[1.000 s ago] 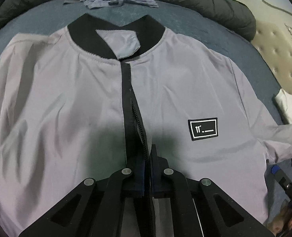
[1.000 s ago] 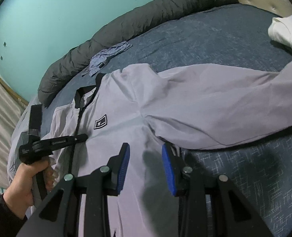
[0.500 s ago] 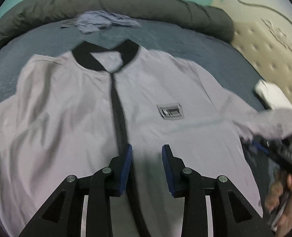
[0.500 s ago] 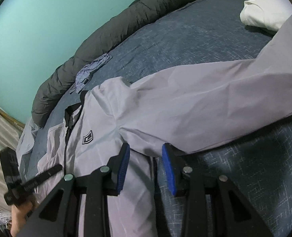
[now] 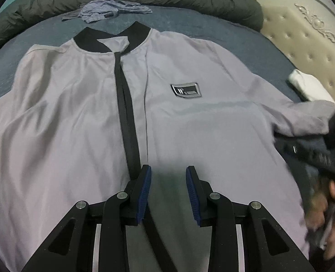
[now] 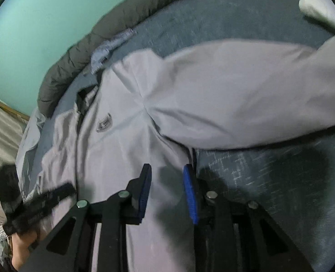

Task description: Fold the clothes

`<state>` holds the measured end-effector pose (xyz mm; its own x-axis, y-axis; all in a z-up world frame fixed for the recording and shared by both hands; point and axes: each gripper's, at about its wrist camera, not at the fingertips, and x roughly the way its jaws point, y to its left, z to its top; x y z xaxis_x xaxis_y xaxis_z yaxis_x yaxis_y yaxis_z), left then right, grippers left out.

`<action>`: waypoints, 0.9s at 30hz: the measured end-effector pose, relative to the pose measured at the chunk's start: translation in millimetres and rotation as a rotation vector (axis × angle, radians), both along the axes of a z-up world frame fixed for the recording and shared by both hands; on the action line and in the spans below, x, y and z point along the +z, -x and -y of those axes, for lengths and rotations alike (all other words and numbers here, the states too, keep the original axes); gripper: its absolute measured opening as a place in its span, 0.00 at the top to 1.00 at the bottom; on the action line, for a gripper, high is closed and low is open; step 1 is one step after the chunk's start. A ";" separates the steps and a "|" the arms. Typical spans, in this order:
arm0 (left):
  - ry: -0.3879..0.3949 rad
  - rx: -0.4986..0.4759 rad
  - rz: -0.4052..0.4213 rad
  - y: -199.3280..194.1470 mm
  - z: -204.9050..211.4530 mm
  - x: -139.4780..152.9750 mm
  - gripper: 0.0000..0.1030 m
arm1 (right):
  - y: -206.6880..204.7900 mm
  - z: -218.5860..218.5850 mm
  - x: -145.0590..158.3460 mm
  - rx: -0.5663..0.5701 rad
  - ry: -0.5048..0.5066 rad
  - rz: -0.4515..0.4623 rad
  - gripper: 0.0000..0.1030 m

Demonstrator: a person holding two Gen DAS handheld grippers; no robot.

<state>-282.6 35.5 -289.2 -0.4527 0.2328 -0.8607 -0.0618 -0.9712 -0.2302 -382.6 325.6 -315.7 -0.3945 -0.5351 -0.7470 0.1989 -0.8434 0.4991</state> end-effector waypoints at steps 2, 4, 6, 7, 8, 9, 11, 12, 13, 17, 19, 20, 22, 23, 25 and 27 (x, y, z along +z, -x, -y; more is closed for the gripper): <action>-0.009 -0.009 0.011 -25.8 3.5 9.2 0.66 | -7.9 -5.3 11.2 0.003 -0.004 -0.019 0.72; -0.019 -0.015 0.030 -51.7 8.1 14.3 0.66 | -19.2 -11.3 21.1 0.015 -0.006 -0.024 0.72; -0.031 -0.016 0.053 -74.9 13.8 16.5 0.66 | -32.3 -14.7 24.1 0.040 -0.037 -0.021 0.72; -0.039 -0.017 0.068 -82.8 15.3 15.5 0.66 | -39.7 -18.0 24.5 0.048 -0.052 -0.015 0.72; -0.048 -0.017 0.079 -93.1 17.1 13.6 0.66 | -47.2 -21.5 24.7 0.056 -0.067 -0.008 0.72; -0.055 -0.016 0.088 -103.2 18.1 11.2 0.66 | -54.7 -25.0 24.9 0.064 -0.081 -0.001 0.72; -0.085 -0.016 0.108 -118.4 17.0 6.7 0.66 | -69.7 -32.0 25.3 0.079 -0.111 0.012 0.72; -0.110 -0.017 0.118 -125.9 15.4 4.5 0.66 | -77.2 -35.5 25.5 0.087 -0.125 0.019 0.72; -0.125 -0.022 0.125 -129.1 13.2 1.7 0.66 | -84.6 -39.7 27.2 0.086 -0.142 0.018 0.72; -0.150 -0.060 0.155 -153.7 -4.6 -7.8 0.66 | -113.3 -52.4 36.6 0.114 -0.183 0.021 0.72; -0.166 -0.057 0.171 -160.1 -7.3 -12.8 0.66 | -125.0 -57.1 41.2 0.117 -0.196 0.020 0.72; -0.178 -0.054 0.180 -163.5 -7.5 -15.5 0.66 | -132.4 -59.0 43.5 0.124 -0.203 0.020 0.72; -0.191 -0.051 0.188 -168.1 -7.9 -19.6 0.66 | -139.2 -60.2 44.6 0.134 -0.210 0.023 0.72; -0.198 -0.051 0.193 -171.3 -6.9 -20.8 0.67 | -145.1 -61.0 44.6 0.143 -0.217 0.027 0.72; -0.202 -0.052 0.197 -175.2 -6.9 -22.8 0.72 | -152.5 -61.7 44.5 0.150 -0.224 0.030 0.72; -0.202 -0.057 0.193 -180.4 -7.3 -21.7 0.92 | -158.5 -61.4 42.5 0.159 -0.231 0.035 0.72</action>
